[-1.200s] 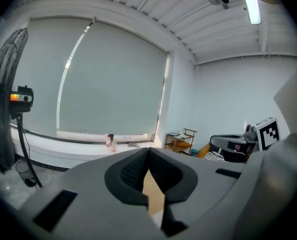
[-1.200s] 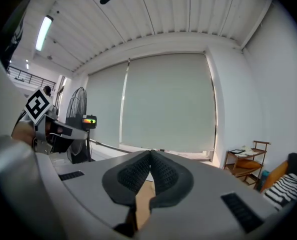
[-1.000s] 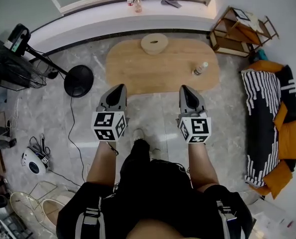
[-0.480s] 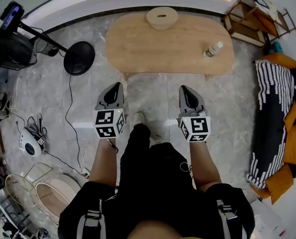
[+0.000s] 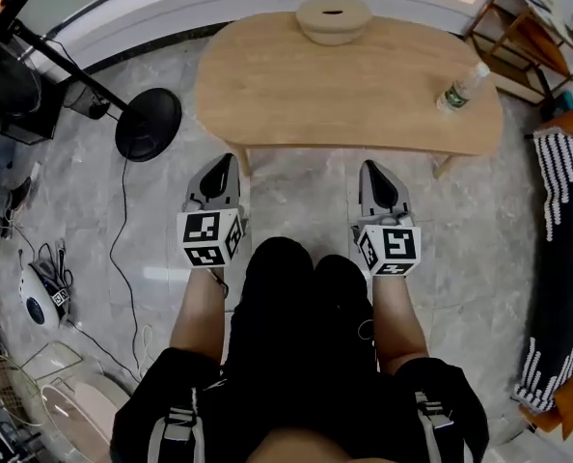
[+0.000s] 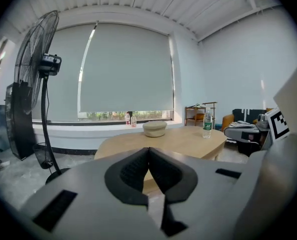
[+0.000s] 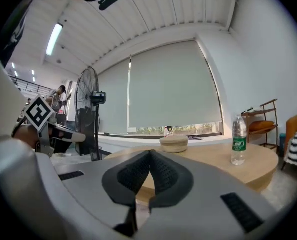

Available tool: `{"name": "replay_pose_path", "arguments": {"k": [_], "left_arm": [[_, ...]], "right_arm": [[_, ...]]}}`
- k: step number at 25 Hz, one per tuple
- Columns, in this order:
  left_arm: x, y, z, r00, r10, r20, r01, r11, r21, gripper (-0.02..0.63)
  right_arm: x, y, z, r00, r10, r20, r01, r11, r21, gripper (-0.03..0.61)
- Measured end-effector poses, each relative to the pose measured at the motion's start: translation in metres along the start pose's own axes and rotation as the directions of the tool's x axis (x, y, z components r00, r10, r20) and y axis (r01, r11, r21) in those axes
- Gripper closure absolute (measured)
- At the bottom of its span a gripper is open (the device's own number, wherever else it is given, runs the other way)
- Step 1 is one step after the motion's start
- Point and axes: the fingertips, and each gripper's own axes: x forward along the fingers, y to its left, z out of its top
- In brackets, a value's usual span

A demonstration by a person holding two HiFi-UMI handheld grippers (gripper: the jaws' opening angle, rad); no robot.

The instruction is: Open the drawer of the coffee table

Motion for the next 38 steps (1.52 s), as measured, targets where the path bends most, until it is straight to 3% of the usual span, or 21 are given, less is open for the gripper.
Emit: {"name": "replay_pose_path", "arguments": {"k": [5,10,15,20,21,22,23,24,26,31,38], "left_arm": [[0.02,-0.001,-0.085,0.998,-0.033,0.051,0.033,0.999,0.002,0.592],[0.019,0.003,-0.111,1.0,-0.027,-0.002,0.027,0.999,-0.044,0.592],[0.022,0.004,-0.124,0.999,-0.051,0.019,0.052,0.998,-0.019,0.592],[0.029,0.011,-0.137,0.994,-0.107,-0.005,0.107,0.994,-0.031,0.591],[0.032,0.011,-0.139,0.991,-0.134,-0.013,0.134,0.991,-0.025,0.551],[0.035,0.01,-0.141,0.986,-0.164,-0.021,0.163,0.986,-0.021,0.412],[0.038,0.01,-0.144,0.982,-0.186,-0.028,0.186,0.982,-0.018,0.362],[0.04,0.011,-0.147,0.98,-0.196,-0.031,0.196,0.981,-0.015,0.35],[0.045,0.017,-0.154,0.98,-0.197,-0.034,0.197,0.98,-0.019,0.339],[0.07,0.038,-0.183,0.975,-0.21,-0.07,0.206,0.976,-0.067,0.336],[0.115,0.072,-0.207,0.976,-0.19,-0.103,0.183,0.981,-0.07,0.336]], "right_arm": [[0.014,0.011,-0.083,0.998,0.037,0.046,-0.036,0.999,-0.029,0.563],[0.02,0.012,-0.111,0.999,0.05,-0.015,-0.05,0.999,-0.007,0.563],[0.026,0.017,-0.14,0.985,0.171,0.011,-0.171,0.977,0.13,0.561],[0.025,-0.004,-0.161,0.979,0.191,0.075,-0.205,0.902,0.379,0.561],[0.026,-0.009,-0.163,0.976,0.193,0.104,-0.219,0.874,0.433,0.561],[0.026,-0.014,-0.166,0.97,0.203,0.134,-0.243,0.841,0.484,0.566],[0.027,-0.019,-0.169,0.962,0.218,0.164,-0.272,0.804,0.528,0.431],[0.028,-0.023,-0.174,0.955,0.231,0.186,-0.296,0.769,0.566,0.249],[0.031,-0.035,-0.186,0.954,0.226,0.198,-0.301,0.727,0.617,0.232],[0.045,-0.054,-0.224,0.971,0.199,0.135,-0.239,0.719,0.652,0.209],[0.088,-0.069,-0.267,0.978,0.161,0.129,-0.203,0.637,0.743,0.221]]}}
